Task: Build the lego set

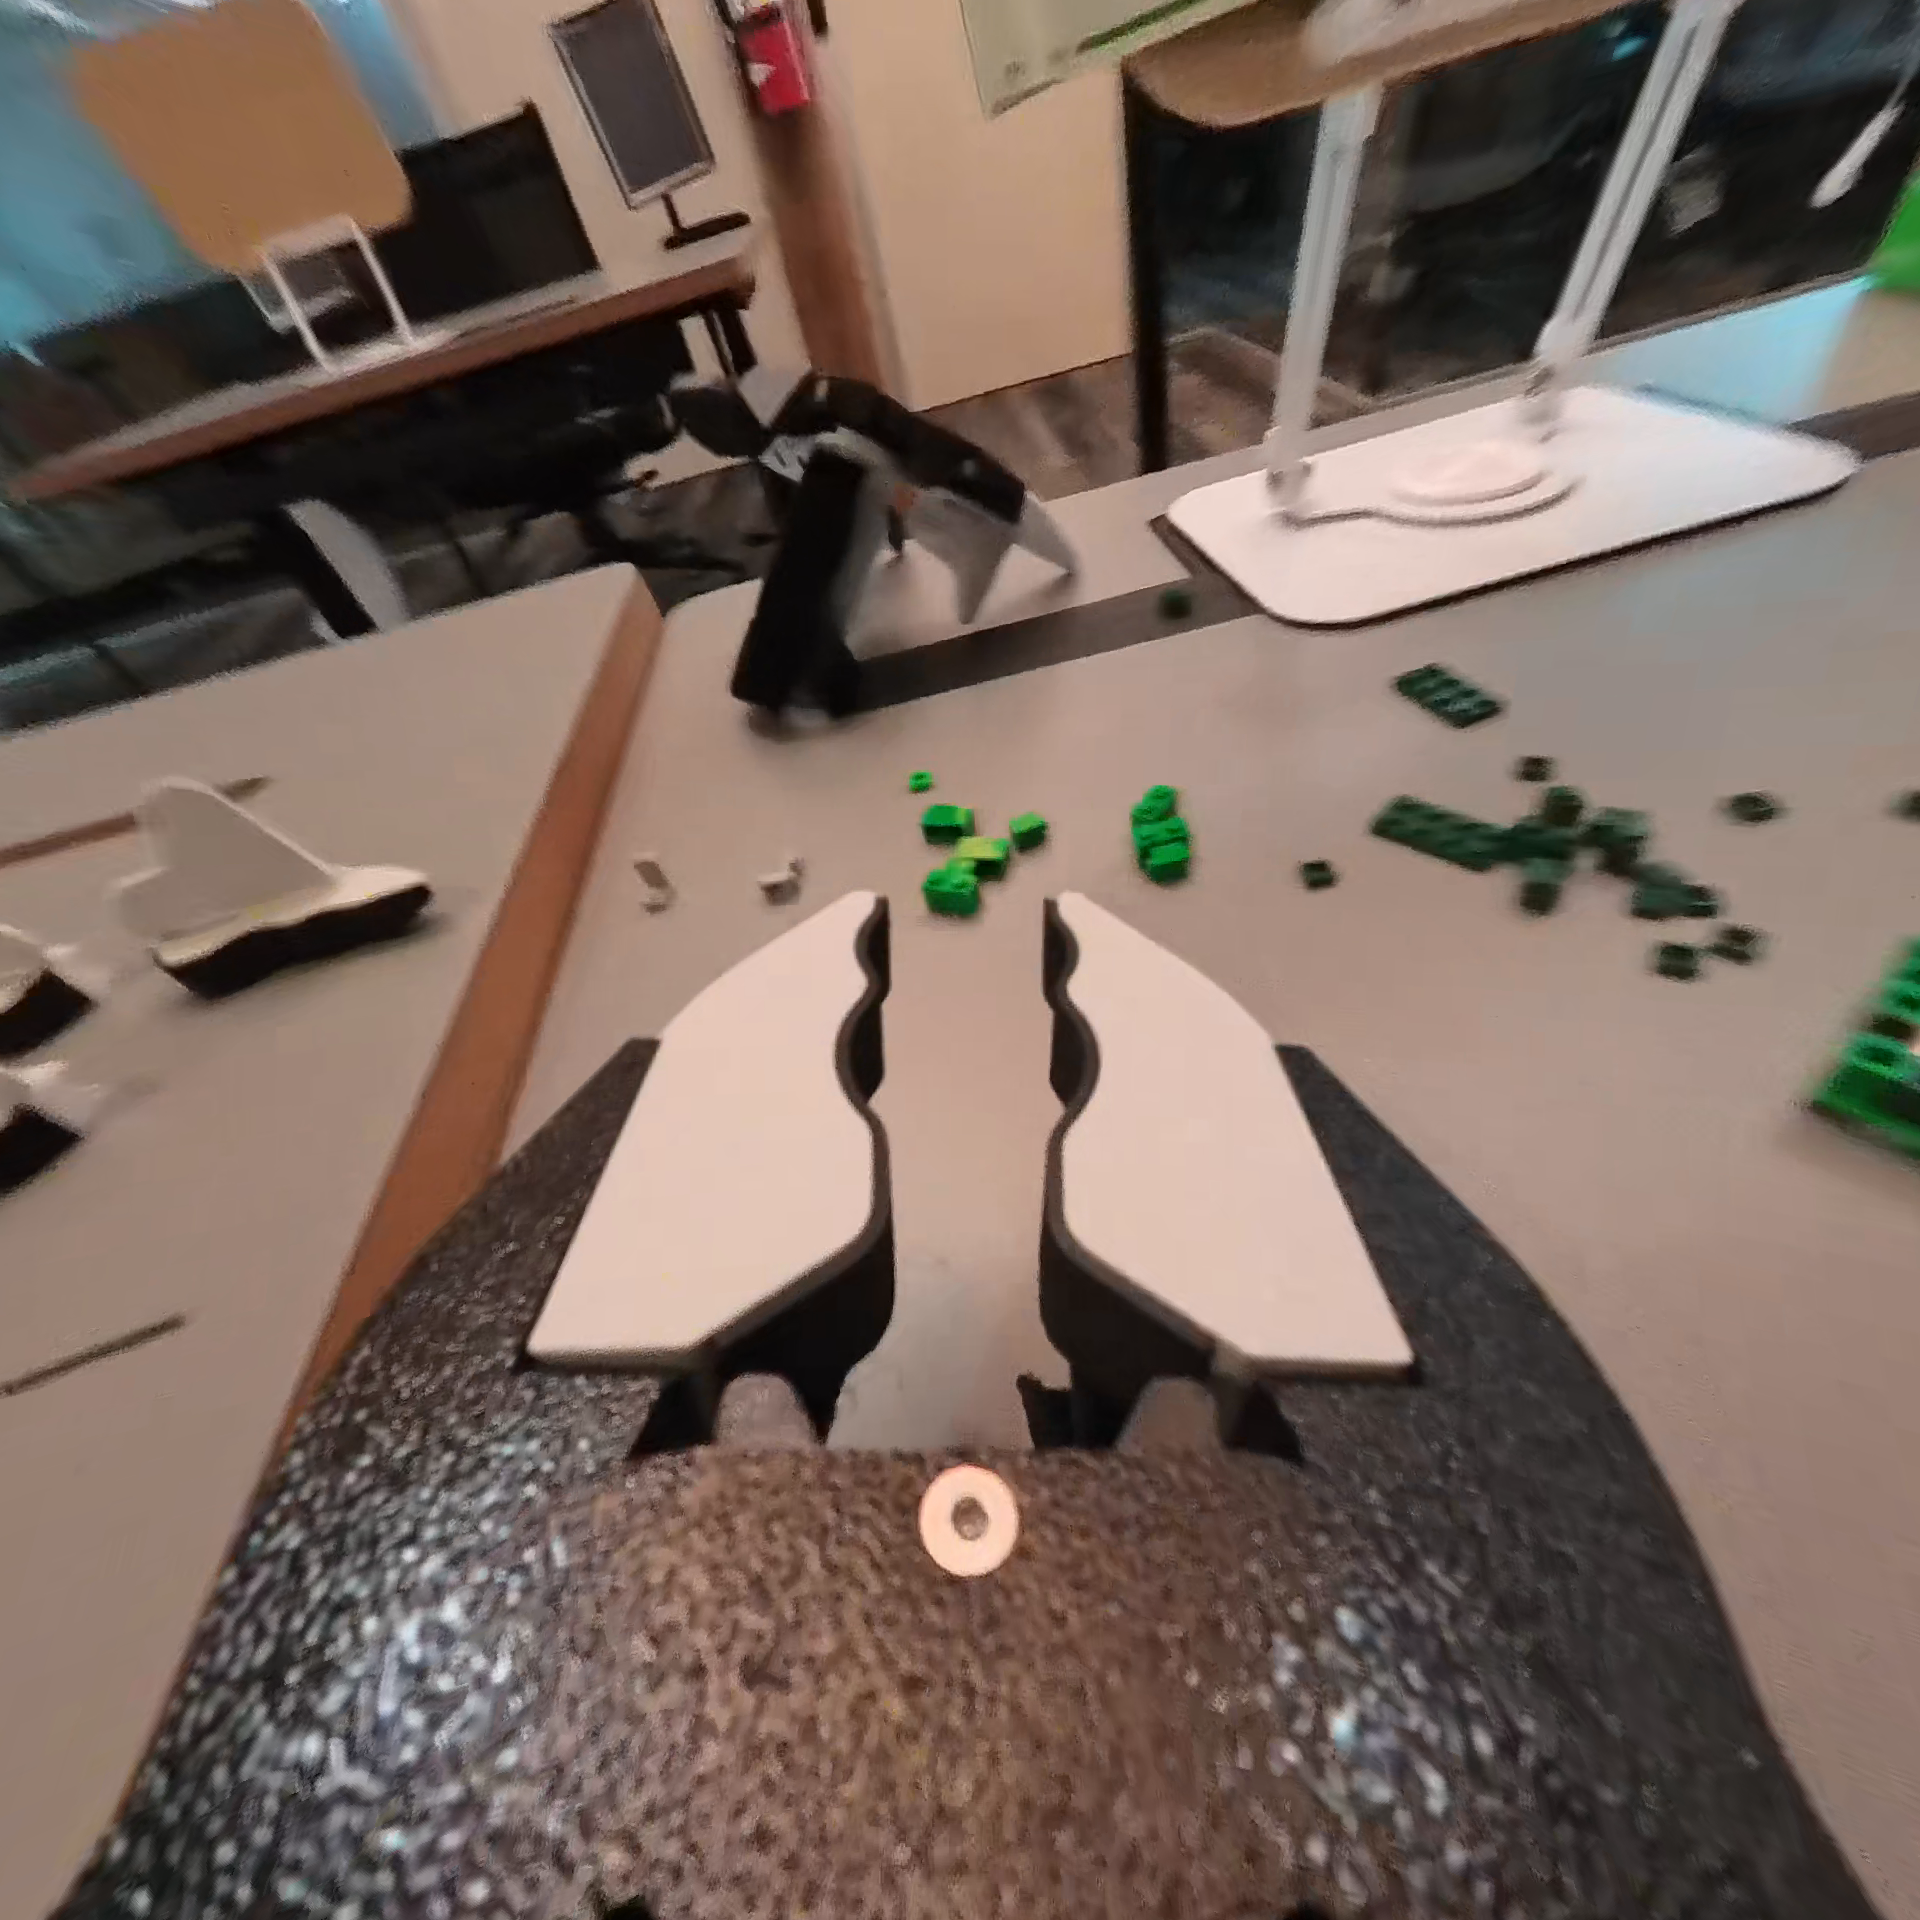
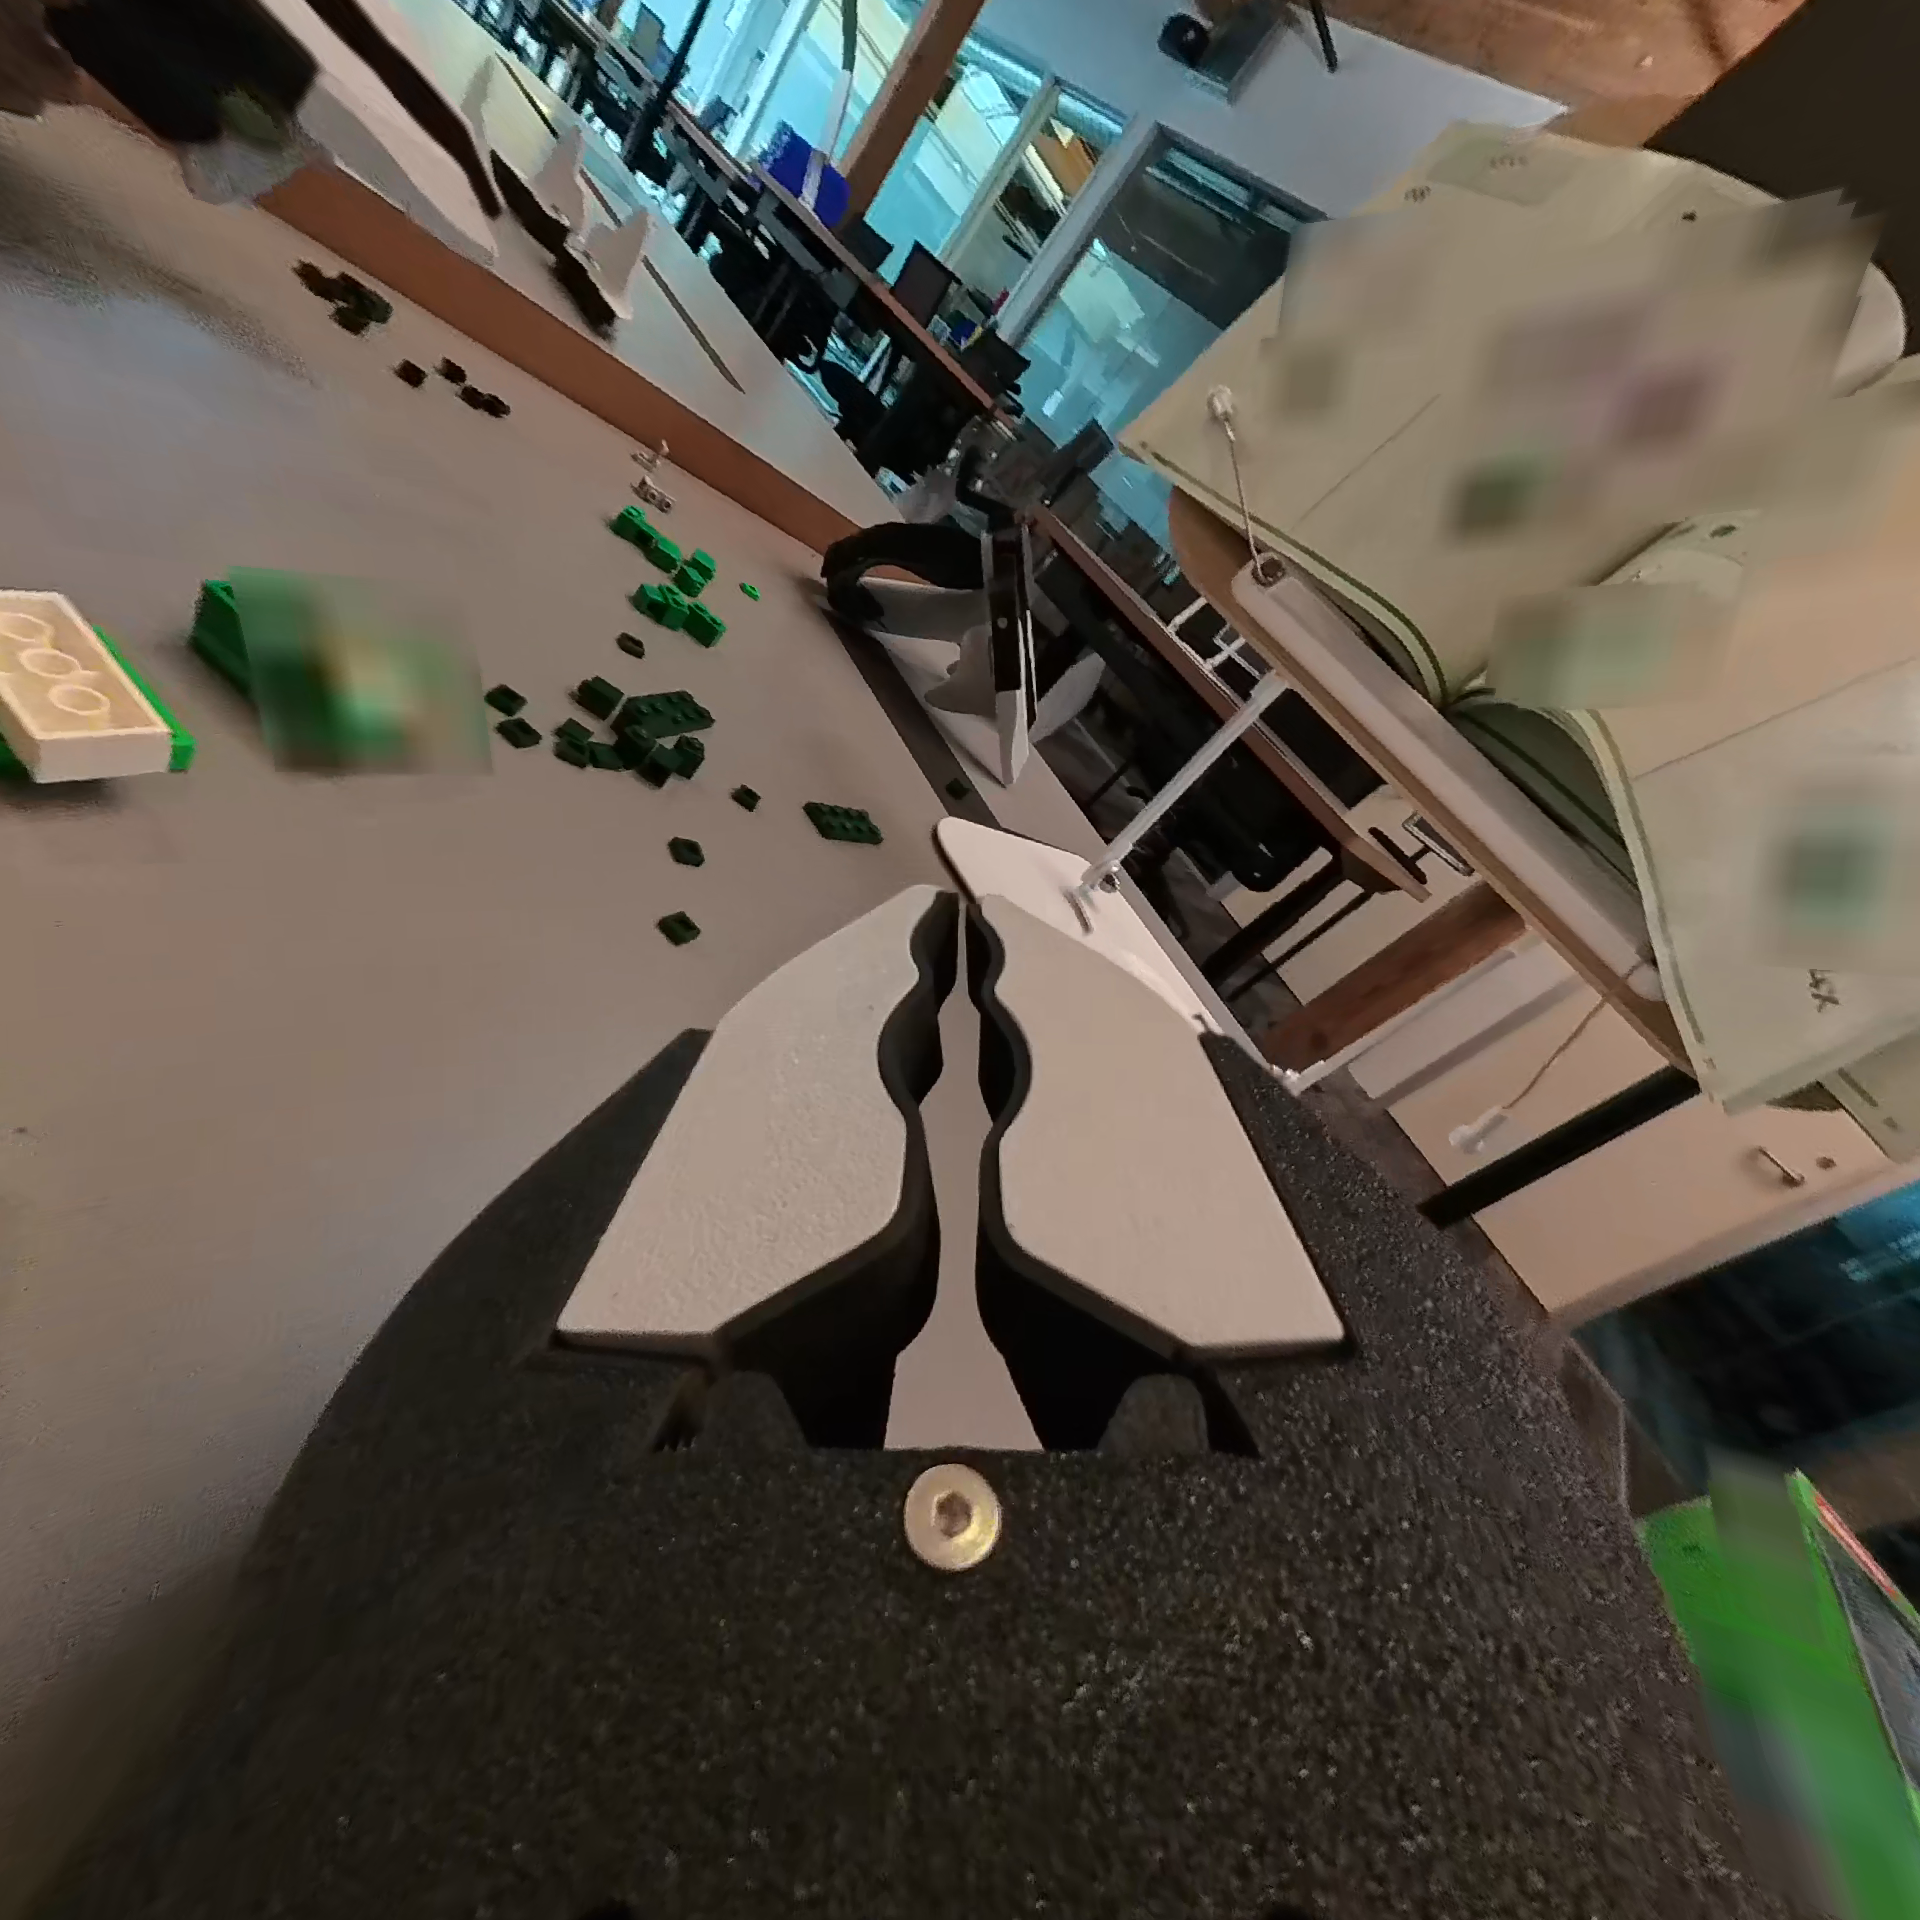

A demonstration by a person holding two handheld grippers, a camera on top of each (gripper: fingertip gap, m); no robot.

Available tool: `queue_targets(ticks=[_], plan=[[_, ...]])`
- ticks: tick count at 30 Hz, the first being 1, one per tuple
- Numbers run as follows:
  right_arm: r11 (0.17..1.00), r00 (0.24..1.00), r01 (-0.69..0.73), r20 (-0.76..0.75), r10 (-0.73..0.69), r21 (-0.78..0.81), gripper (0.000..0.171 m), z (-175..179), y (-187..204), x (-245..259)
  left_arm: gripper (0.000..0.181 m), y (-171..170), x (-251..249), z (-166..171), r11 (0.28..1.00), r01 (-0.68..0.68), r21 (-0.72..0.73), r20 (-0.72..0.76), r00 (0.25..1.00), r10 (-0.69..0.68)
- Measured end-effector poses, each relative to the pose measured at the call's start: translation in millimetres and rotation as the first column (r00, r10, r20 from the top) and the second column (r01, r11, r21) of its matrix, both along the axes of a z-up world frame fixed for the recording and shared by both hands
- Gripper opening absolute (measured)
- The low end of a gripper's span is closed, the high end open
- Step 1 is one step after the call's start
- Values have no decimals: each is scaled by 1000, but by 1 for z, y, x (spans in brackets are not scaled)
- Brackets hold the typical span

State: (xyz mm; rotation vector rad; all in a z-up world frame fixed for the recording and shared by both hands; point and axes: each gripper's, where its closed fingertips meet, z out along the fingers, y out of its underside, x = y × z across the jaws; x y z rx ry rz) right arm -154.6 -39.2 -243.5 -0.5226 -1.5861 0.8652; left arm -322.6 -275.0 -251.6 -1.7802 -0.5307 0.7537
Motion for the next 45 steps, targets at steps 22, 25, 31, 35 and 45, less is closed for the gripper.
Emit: queue_targets(ticks=[22,25,31,35,45], plan=[[947,651,-226,687,322,-230,18,-8,-141,-149,7,-8,-6,71,944,31,328,-411,905,113],[951,530,-256,798,286,-170,21,-32,-155,-181,7,-36,-26,70,902,-62,428,-318,924,214],[950,397,-304,898,188,-64,18,-54,-160,-214,7,-45,-35,68,864,-89,496,-243,941,237],[949,359,-316,926,115,5,19,-64,-162,-226,6,-41,-35,68,863,-78,499,-235,946,221],[929,320,-362,946,42,81,8,-79,-164,-230,6,-44,-37,67,849,-86,521,-210,951,226]])
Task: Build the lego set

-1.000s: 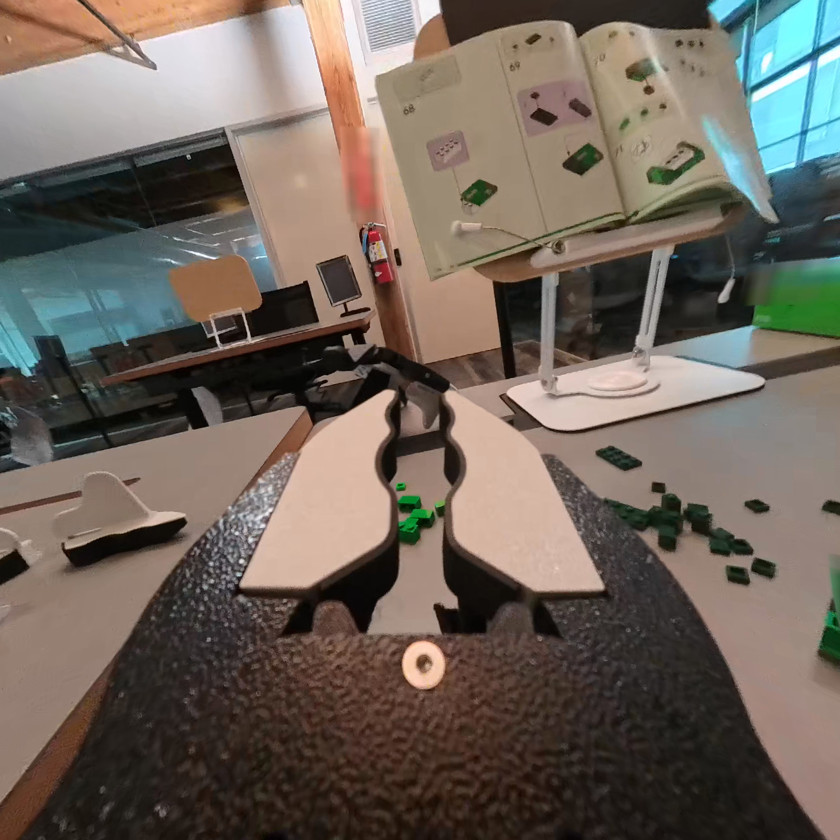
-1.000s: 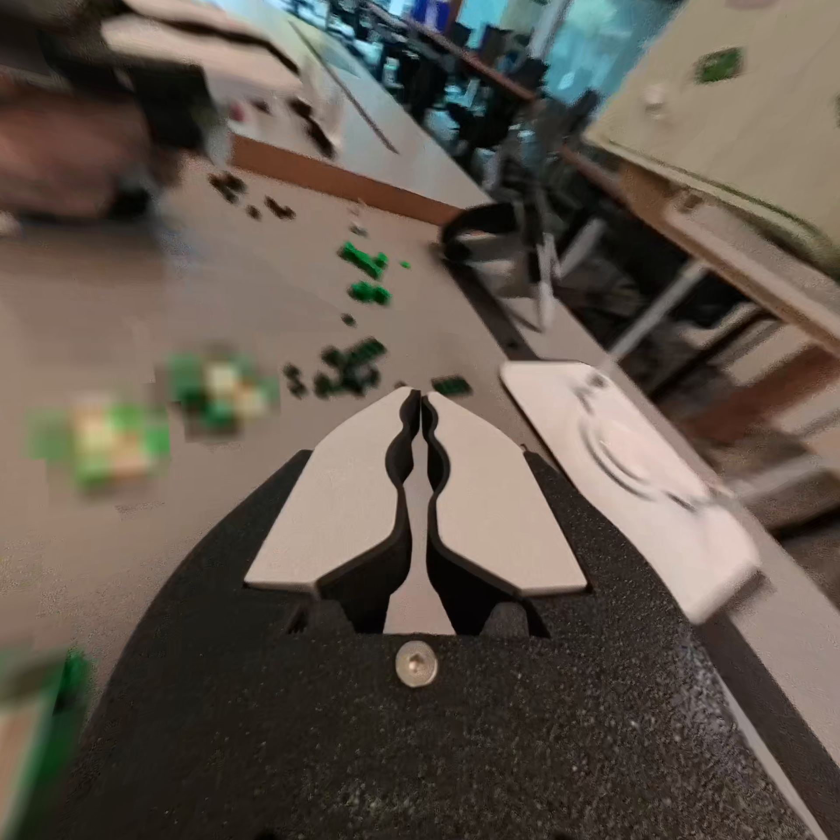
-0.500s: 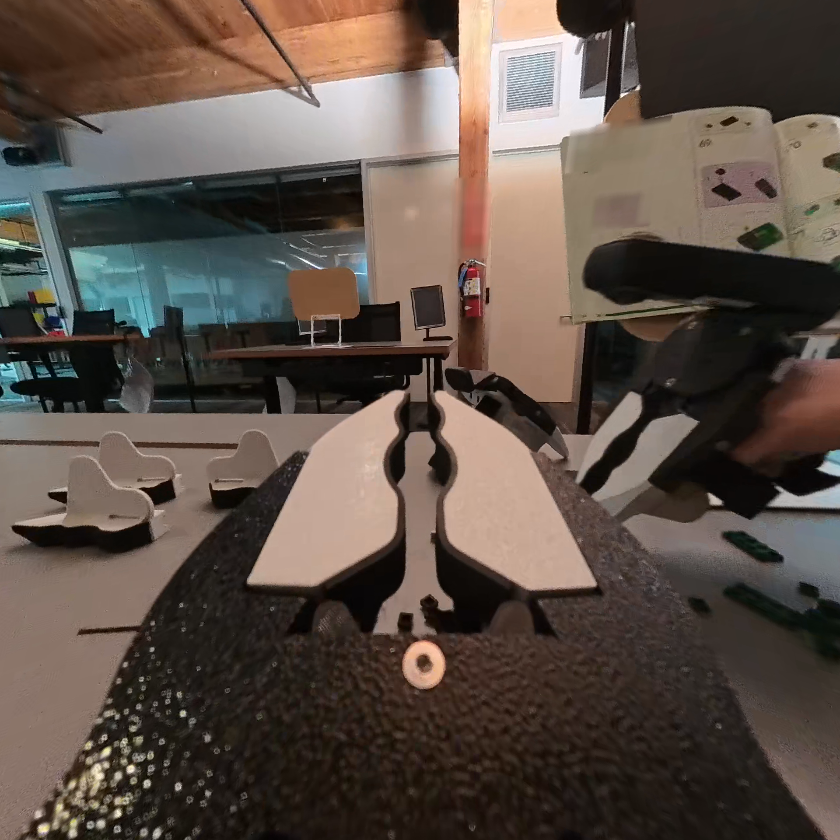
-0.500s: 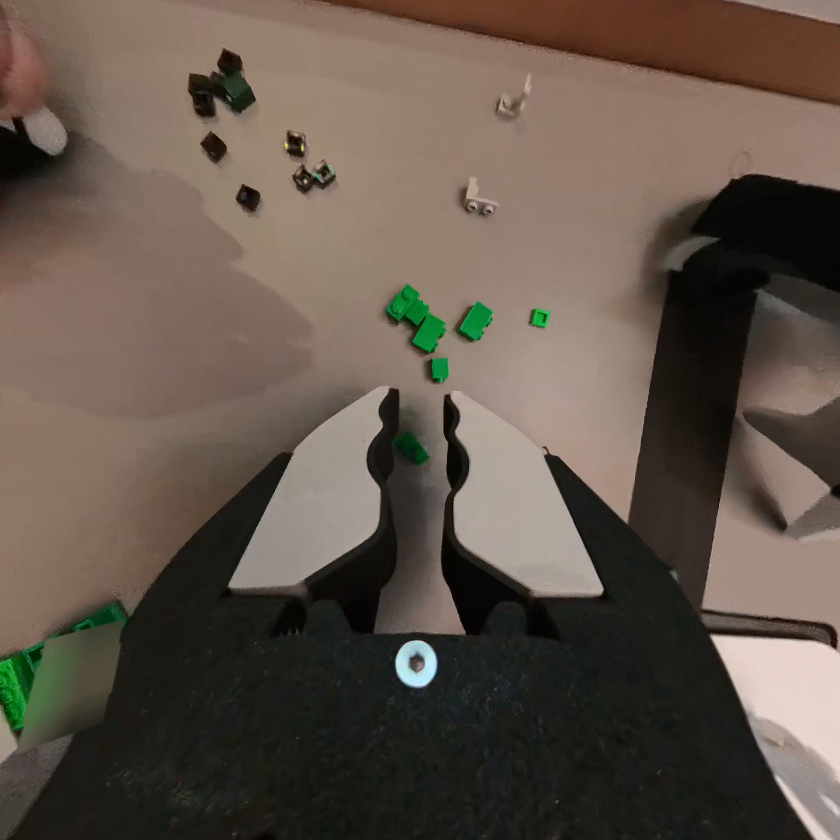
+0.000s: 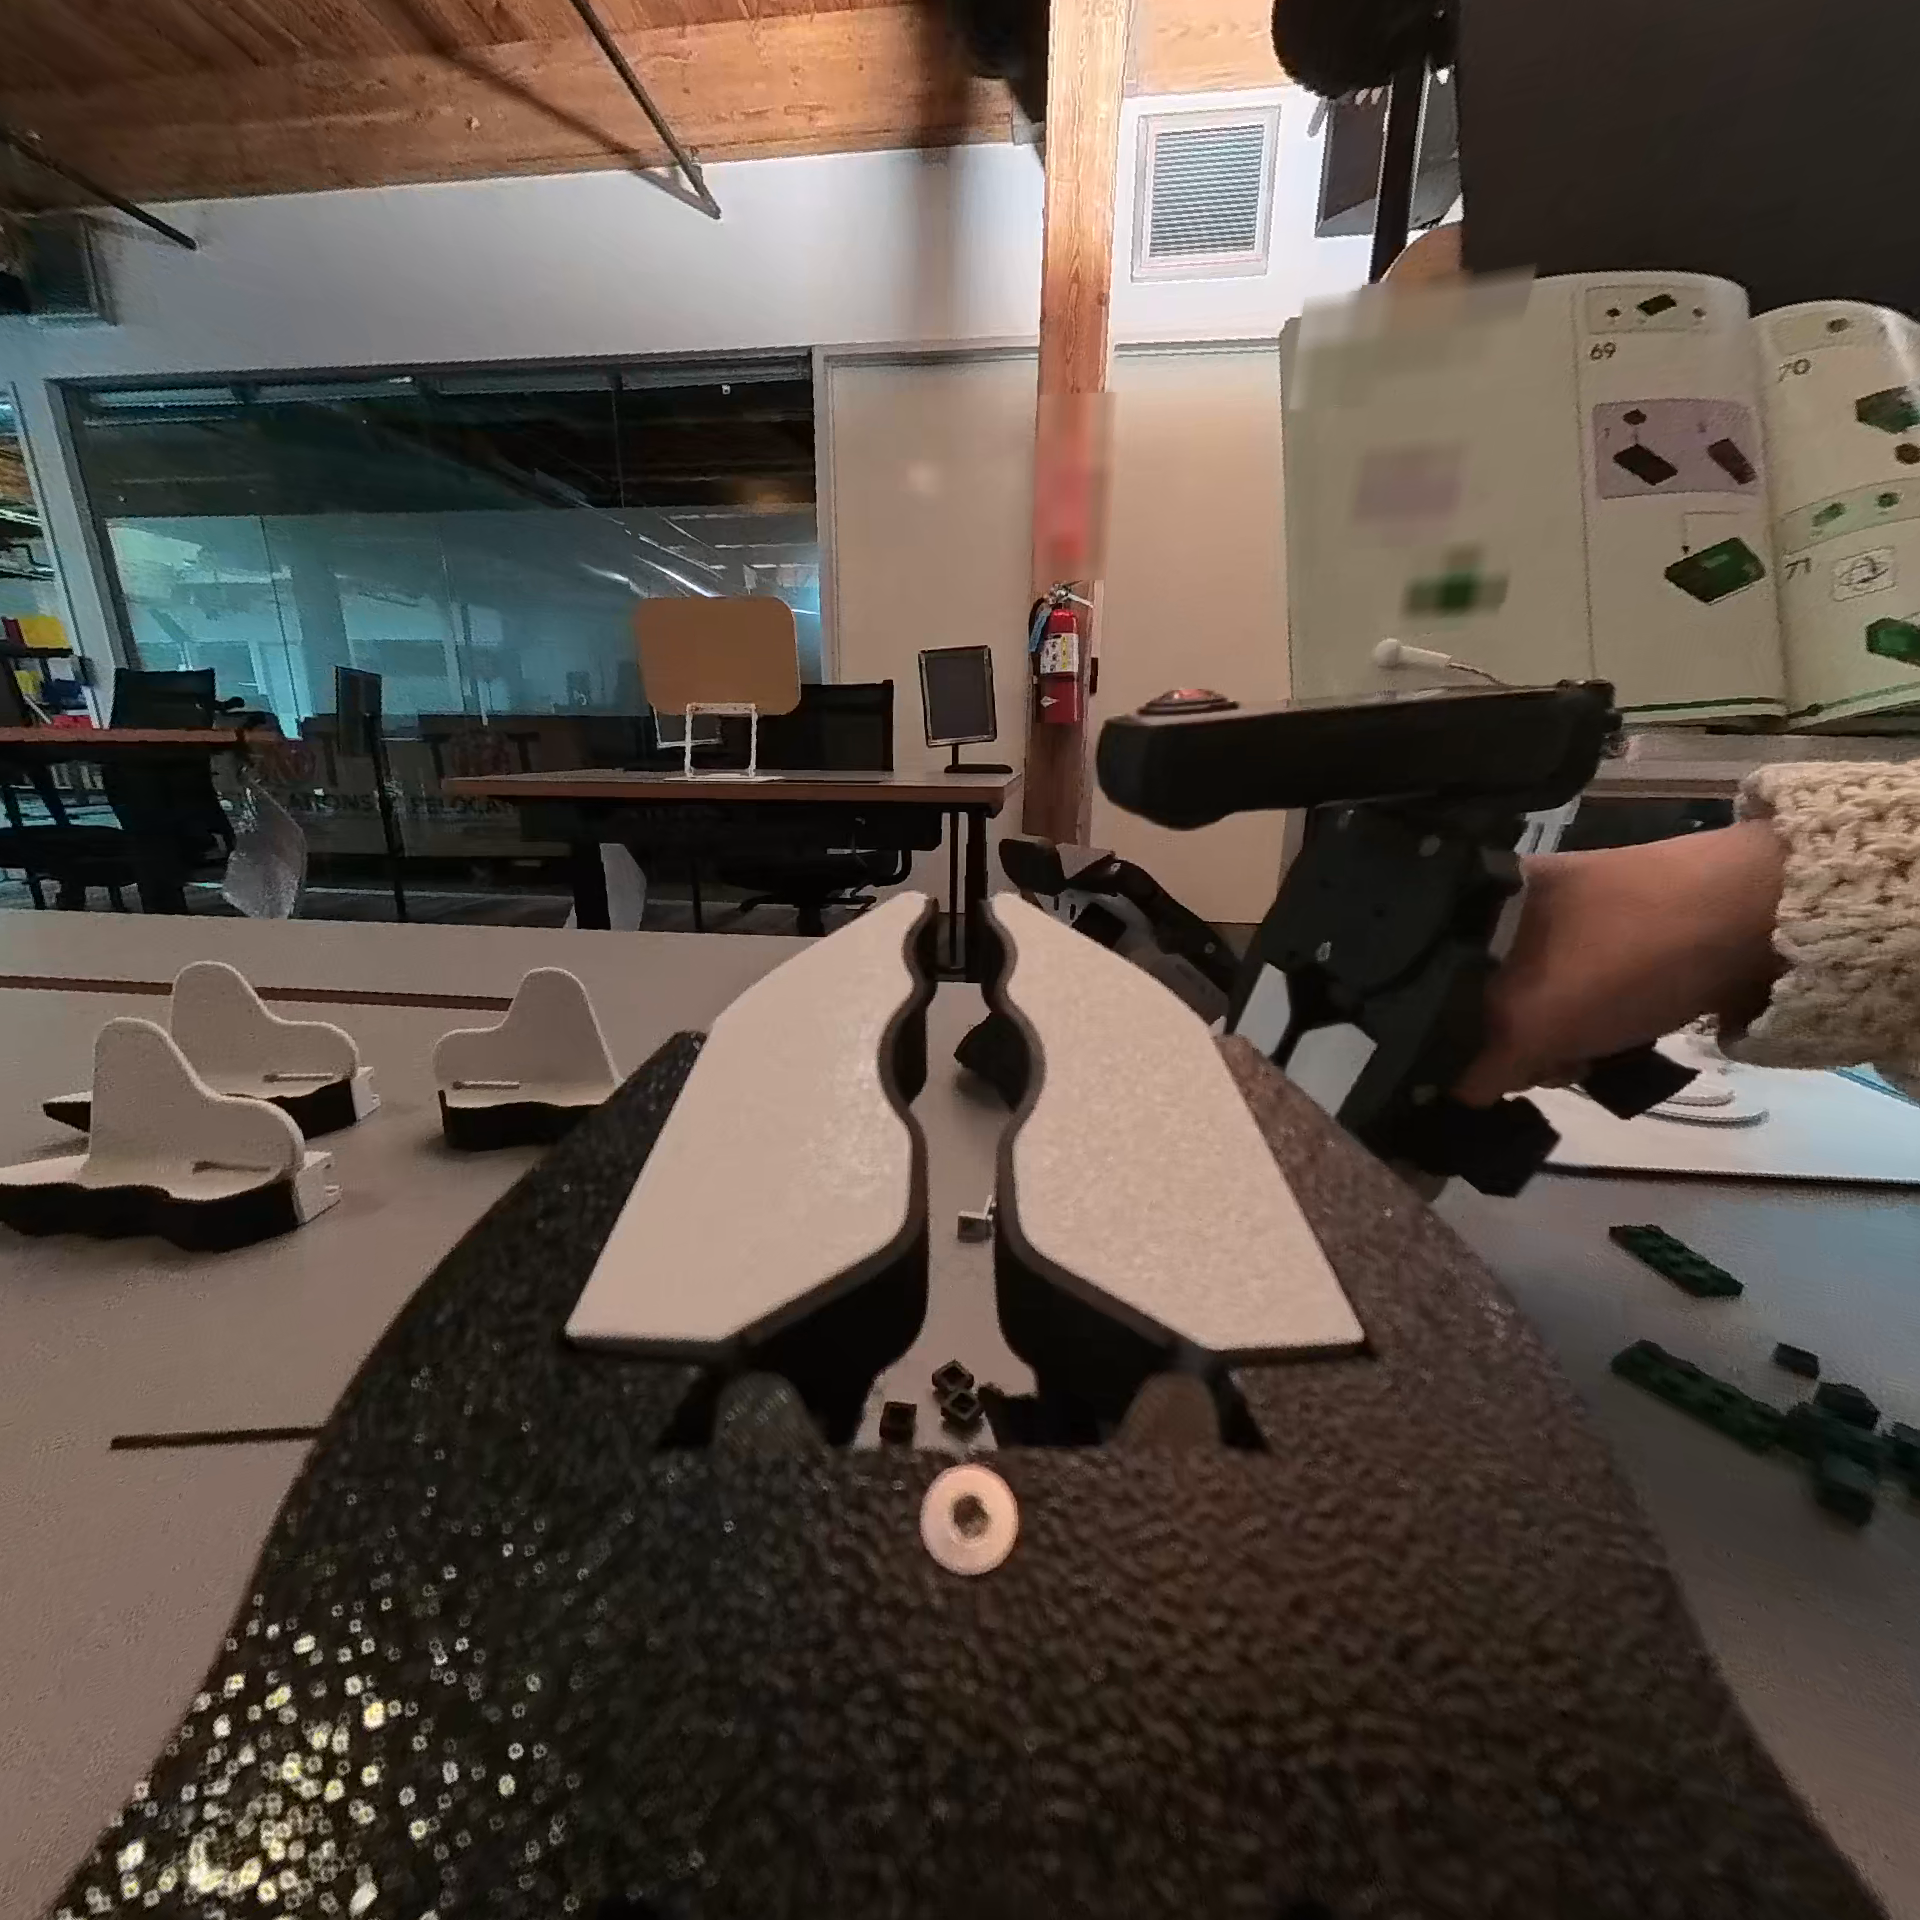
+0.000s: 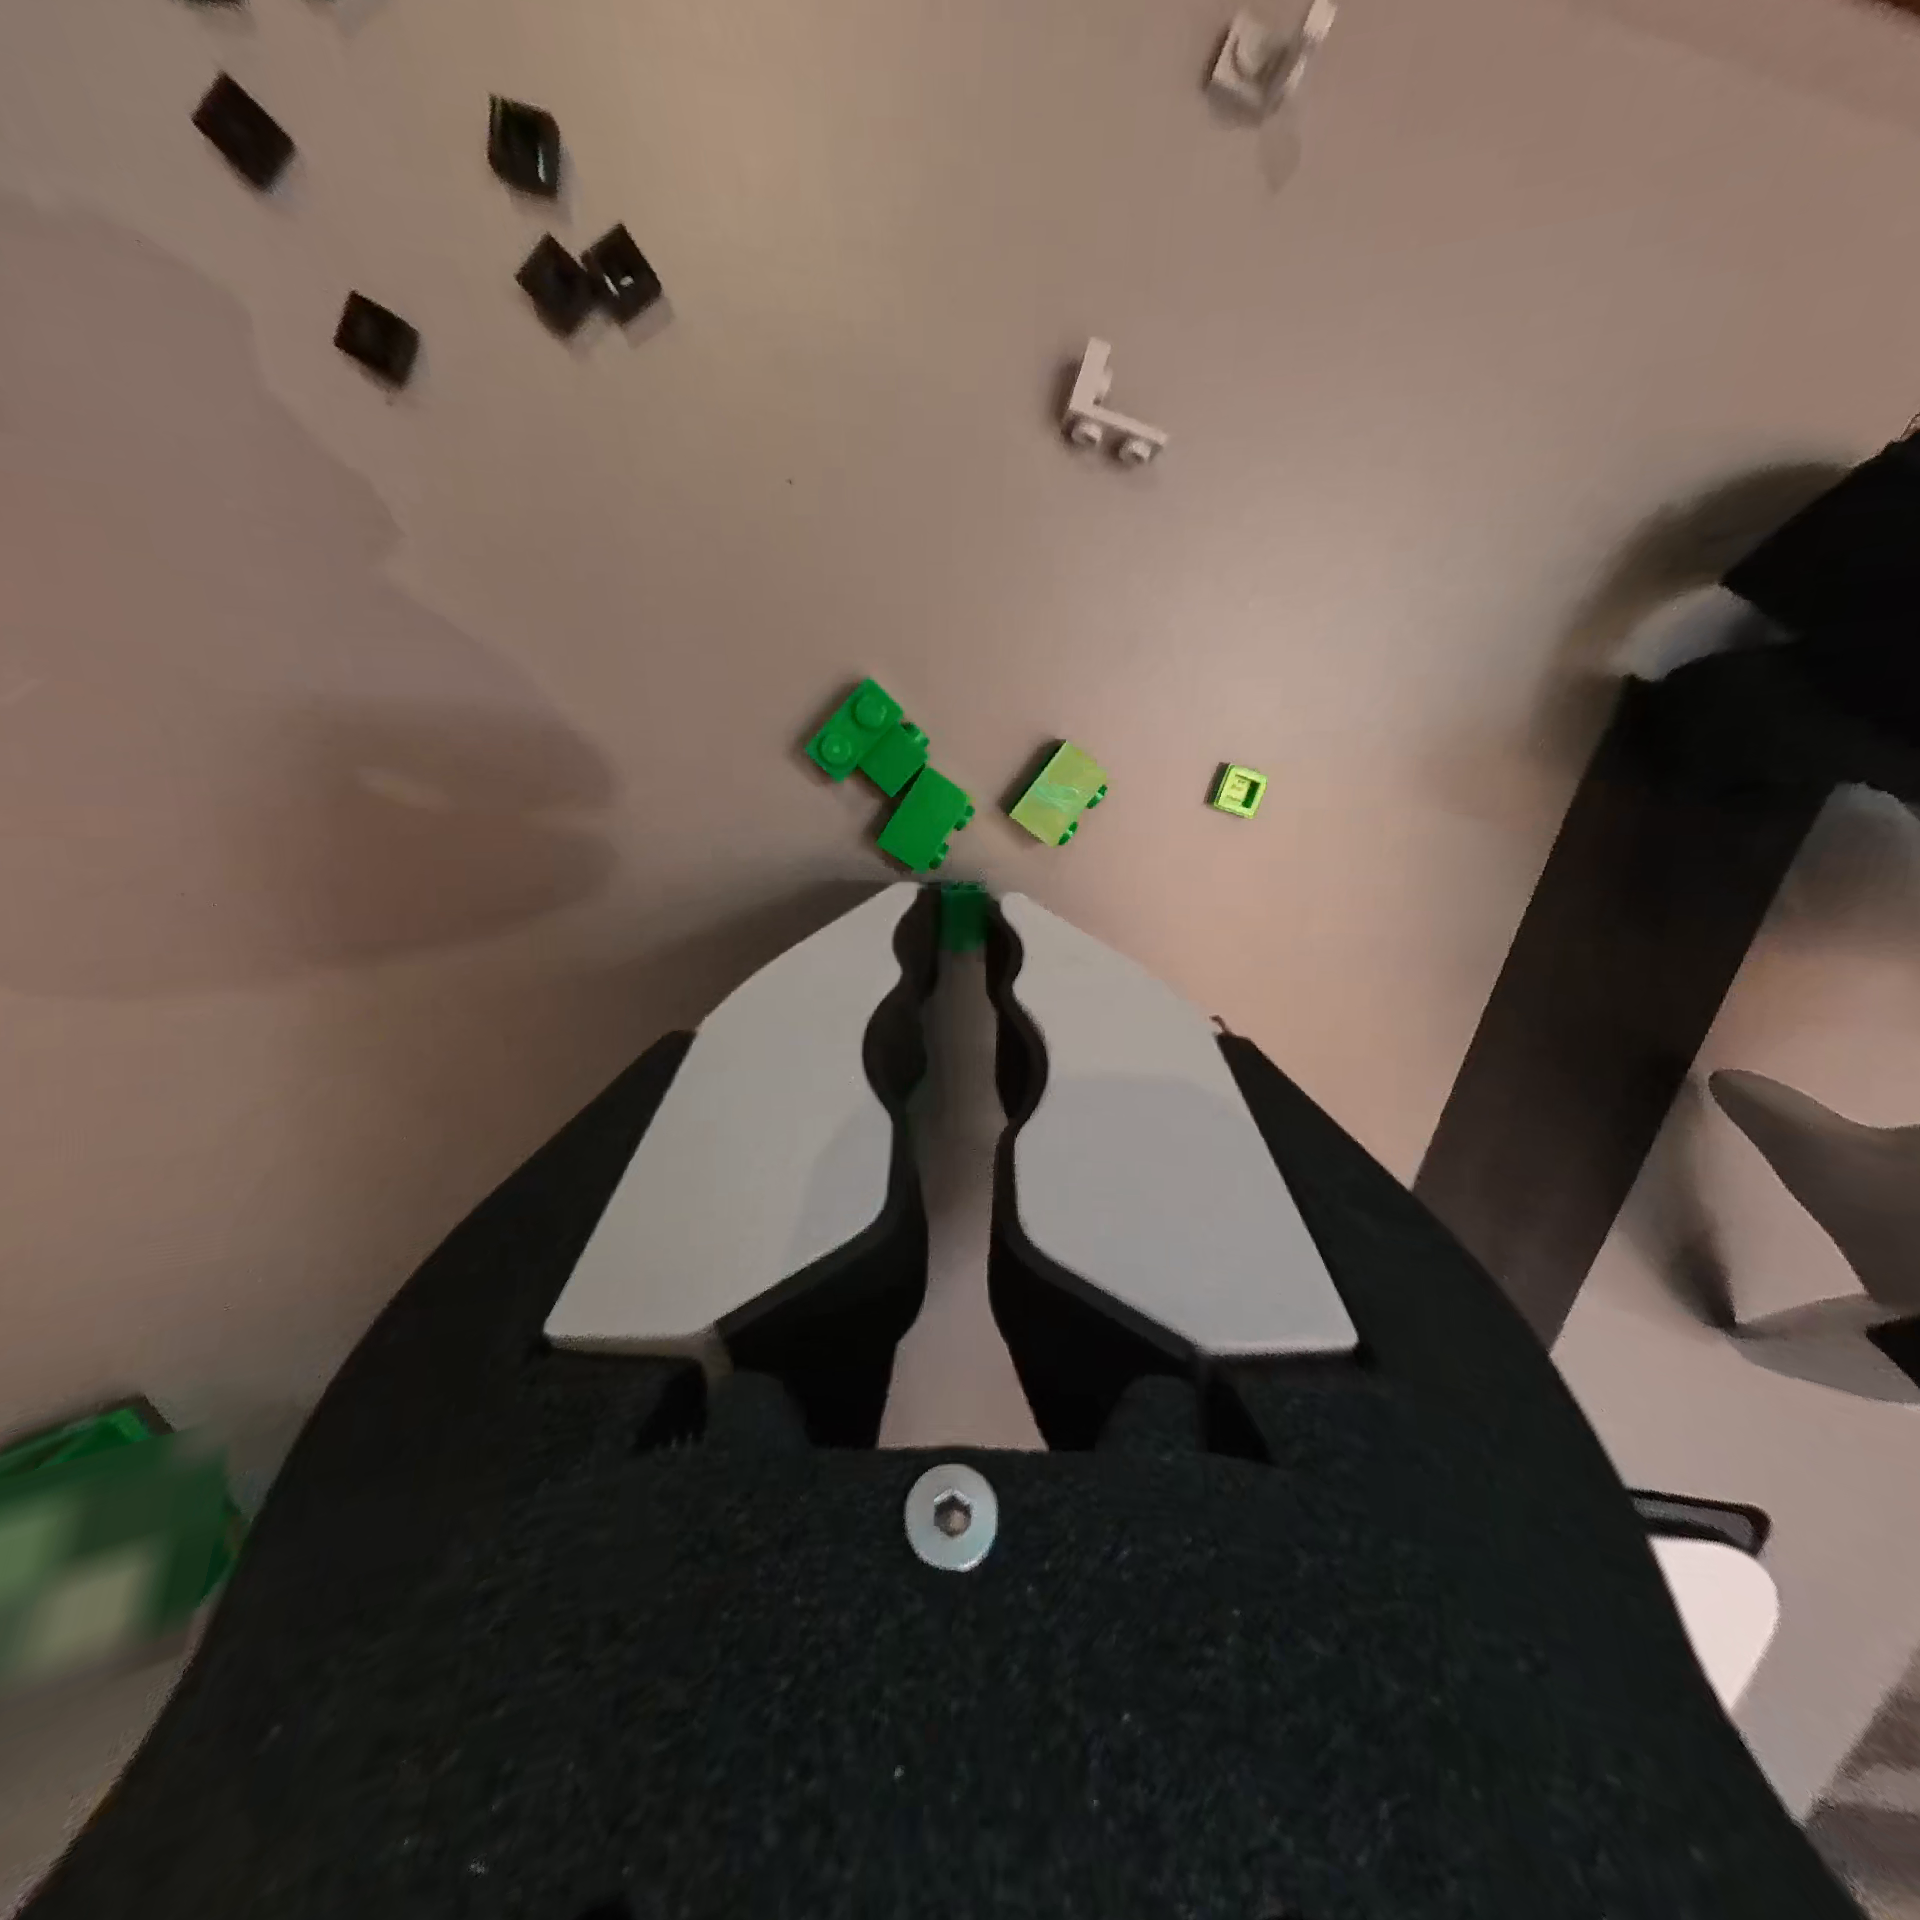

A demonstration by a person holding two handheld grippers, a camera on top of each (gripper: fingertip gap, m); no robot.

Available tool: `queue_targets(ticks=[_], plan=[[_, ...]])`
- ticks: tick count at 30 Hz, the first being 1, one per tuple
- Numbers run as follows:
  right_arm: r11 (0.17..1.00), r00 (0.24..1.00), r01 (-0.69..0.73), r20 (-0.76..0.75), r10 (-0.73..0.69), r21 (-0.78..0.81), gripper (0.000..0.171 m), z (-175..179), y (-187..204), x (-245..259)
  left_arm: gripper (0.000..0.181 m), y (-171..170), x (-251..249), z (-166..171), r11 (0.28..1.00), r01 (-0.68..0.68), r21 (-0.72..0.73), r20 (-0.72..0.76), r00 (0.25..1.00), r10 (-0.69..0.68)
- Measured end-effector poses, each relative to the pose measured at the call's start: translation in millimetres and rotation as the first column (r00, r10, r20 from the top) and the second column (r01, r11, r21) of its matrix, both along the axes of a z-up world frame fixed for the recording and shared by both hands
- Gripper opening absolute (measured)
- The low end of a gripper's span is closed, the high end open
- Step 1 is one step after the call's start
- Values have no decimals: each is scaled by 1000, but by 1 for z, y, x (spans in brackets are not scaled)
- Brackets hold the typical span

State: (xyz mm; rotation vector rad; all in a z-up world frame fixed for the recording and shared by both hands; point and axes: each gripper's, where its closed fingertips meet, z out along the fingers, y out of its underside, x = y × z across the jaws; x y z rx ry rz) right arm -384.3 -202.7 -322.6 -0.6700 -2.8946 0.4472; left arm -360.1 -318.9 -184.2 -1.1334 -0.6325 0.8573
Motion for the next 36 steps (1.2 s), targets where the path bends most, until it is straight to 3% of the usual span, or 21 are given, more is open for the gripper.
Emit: queue_targets(ticks=[6,10,13,17,21,23,29,33,35,36], plan=[[979,978,-148,-165,124,-140,8,30,-14,23,7,15,10,1,996,92,-16,-22,996,-92],[919,931,-252,-335,145,-303,8,69,-14,69,0,46,29,-5,960,260,-99,-26,964,-264],[880,919,-266,-381,107,-394,8,80,4,113,0,67,48,-9,922,341,-185,-57,933,-357],[821,907,-242,-421,3,-516,7,83,31,163,4,100,88,-18,819,480,-314,-77,847,-526],[758,888,-242,-453,-78,-605,7,80,51,194,12,130,142,-35,640,664,-386,19,700,-714],[725,876,-259,-471,-101,-638,7,80,56,202,14,134,161,-38,608,674,-420,17,676,-737],[623,832,-329,-530,-164,-710,7,75,70,207,11,133,181,-47,605,646,-466,65,707,-705],[476,809,-393,-542,-228,-787,8,99,73,205,11,135,185,-49,616,660,-429,127,720,-683],[406,834,-411,-517,-195,-816,8,99,65,211,12,139,189,-54,592,659,-465,140,715,-685],[413,840,-421,-519,-160,-808,8,97,60,214,14,141,191,-56,577,660,-481,145,709,-690]])
